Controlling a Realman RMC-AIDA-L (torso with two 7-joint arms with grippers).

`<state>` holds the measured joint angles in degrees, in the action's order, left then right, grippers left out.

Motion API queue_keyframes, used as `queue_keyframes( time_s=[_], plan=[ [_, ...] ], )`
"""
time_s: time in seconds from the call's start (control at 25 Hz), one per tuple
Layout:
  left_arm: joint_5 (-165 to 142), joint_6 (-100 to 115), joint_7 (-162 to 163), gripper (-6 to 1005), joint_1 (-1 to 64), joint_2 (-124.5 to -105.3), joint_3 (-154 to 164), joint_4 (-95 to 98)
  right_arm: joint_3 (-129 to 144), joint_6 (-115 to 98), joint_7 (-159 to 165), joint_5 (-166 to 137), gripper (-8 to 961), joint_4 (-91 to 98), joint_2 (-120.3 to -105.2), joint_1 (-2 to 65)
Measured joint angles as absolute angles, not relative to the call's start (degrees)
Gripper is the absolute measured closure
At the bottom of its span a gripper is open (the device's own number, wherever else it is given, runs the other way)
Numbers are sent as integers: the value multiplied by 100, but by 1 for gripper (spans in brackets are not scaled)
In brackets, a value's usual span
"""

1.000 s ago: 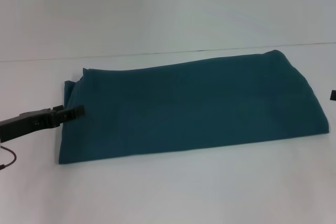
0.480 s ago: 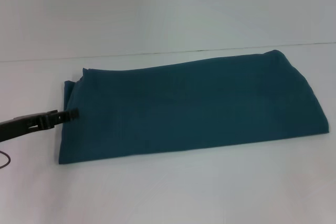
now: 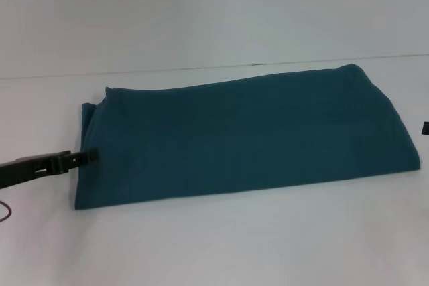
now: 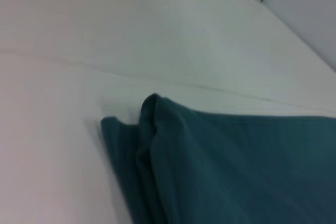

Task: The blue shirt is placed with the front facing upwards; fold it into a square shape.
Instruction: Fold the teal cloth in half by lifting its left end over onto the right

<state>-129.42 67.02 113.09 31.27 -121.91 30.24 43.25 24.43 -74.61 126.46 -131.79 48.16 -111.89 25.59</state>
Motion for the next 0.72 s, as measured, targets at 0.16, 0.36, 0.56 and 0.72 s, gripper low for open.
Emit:
queue_keyframes(
  time_s=[0.16, 0.36, 0.56, 0.72],
  plan=[
    [-13133, 6720, 11368, 278, 3129, -12191, 3023, 4329, 2444, -7393, 12701, -13219, 161, 4719, -11160, 2566],
    [-13175, 6755, 11358, 277, 3100, -12193, 3023, 4324, 2451, -7281, 12711, -13251, 161, 4578, -11150, 2577],
    [-13185, 6773, 11333, 276, 3091, -12198, 3022, 4308, 2567, -6969, 12635, -13298, 161, 4218, -11161, 2656],
    [-13190, 6811, 11324, 276, 3110, -12196, 3023, 4308, 2627, -6831, 12566, -13306, 161, 4160, -11242, 2713]
  ],
)
